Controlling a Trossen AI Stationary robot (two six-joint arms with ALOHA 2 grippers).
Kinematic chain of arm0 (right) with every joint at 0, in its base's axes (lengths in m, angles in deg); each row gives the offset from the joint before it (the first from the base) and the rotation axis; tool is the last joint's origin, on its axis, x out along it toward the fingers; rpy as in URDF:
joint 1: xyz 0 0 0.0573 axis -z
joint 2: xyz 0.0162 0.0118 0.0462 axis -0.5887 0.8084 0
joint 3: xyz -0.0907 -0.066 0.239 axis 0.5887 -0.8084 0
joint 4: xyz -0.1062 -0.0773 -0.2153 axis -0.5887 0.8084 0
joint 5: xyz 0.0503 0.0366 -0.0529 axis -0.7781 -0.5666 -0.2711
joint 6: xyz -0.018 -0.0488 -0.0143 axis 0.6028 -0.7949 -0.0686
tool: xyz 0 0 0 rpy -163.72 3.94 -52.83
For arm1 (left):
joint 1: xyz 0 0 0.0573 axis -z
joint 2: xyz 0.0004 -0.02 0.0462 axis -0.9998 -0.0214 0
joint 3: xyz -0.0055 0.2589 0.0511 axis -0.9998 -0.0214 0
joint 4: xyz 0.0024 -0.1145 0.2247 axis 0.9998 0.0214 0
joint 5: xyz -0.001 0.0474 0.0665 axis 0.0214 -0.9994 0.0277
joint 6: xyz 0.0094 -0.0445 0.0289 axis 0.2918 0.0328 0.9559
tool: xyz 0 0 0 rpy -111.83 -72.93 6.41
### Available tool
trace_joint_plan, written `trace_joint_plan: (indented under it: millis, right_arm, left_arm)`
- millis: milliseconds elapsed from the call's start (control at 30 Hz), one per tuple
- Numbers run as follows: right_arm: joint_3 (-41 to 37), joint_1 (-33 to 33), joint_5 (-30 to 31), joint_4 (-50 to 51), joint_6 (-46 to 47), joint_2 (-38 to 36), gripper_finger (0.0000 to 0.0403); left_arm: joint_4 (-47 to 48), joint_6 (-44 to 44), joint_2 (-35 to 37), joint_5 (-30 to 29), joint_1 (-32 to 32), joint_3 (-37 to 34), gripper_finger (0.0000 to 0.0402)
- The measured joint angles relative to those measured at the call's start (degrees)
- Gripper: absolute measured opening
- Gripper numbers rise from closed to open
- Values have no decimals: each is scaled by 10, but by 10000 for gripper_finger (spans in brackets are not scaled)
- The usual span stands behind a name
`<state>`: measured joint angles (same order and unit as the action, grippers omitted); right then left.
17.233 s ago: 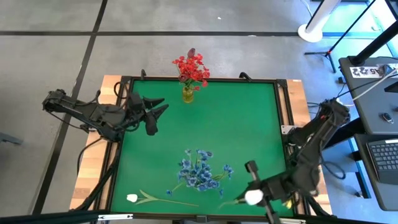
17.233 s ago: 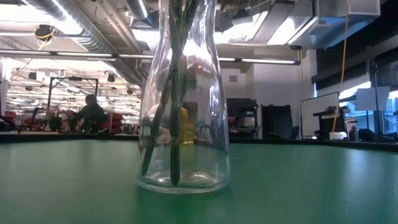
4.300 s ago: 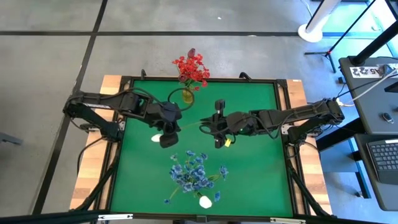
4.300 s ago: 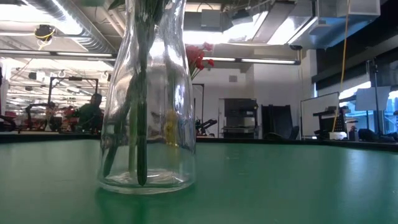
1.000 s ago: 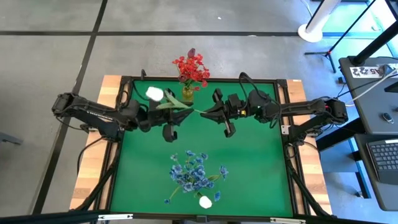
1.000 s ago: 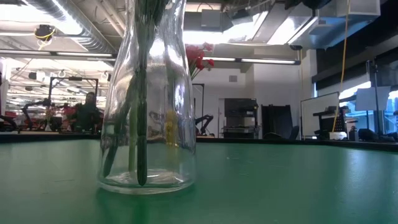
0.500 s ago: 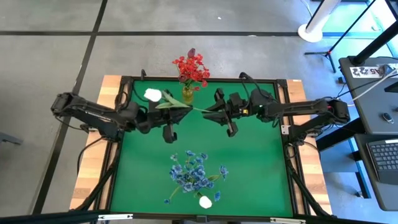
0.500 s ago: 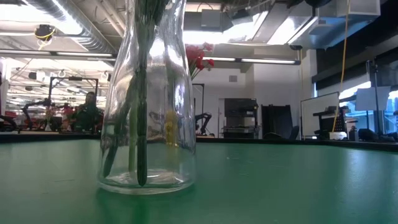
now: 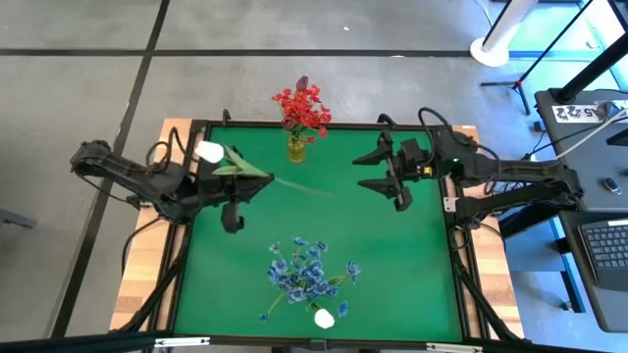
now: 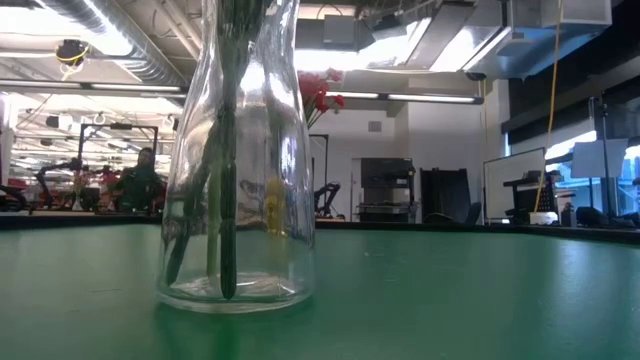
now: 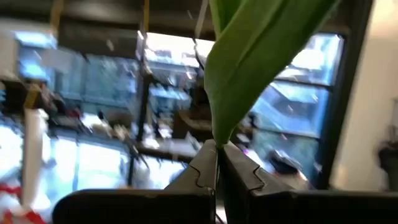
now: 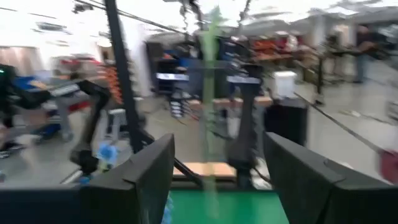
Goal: Sort flowers into vase by color
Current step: Put the white tulip into the transparent vase
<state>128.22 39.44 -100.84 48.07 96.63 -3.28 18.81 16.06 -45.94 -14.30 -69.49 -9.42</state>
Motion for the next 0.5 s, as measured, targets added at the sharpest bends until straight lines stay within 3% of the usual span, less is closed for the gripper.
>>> trace_joint_plan:
  millis: [200, 333, 500]
  right_arm:
    - [-1, 0, 73, 103, -16, -42, 248]
    - [-1, 0, 78, 119, -16, -53, 248]
    - [0, 0, 79, 126, -16, -51, 248]
  left_arm:
    - [220, -85, 32, 1, 76, 79, 0]
    - [359, -126, 21, 2, 136, 164, 0]
    - [457, -140, -28, 2, 195, 264, 0]
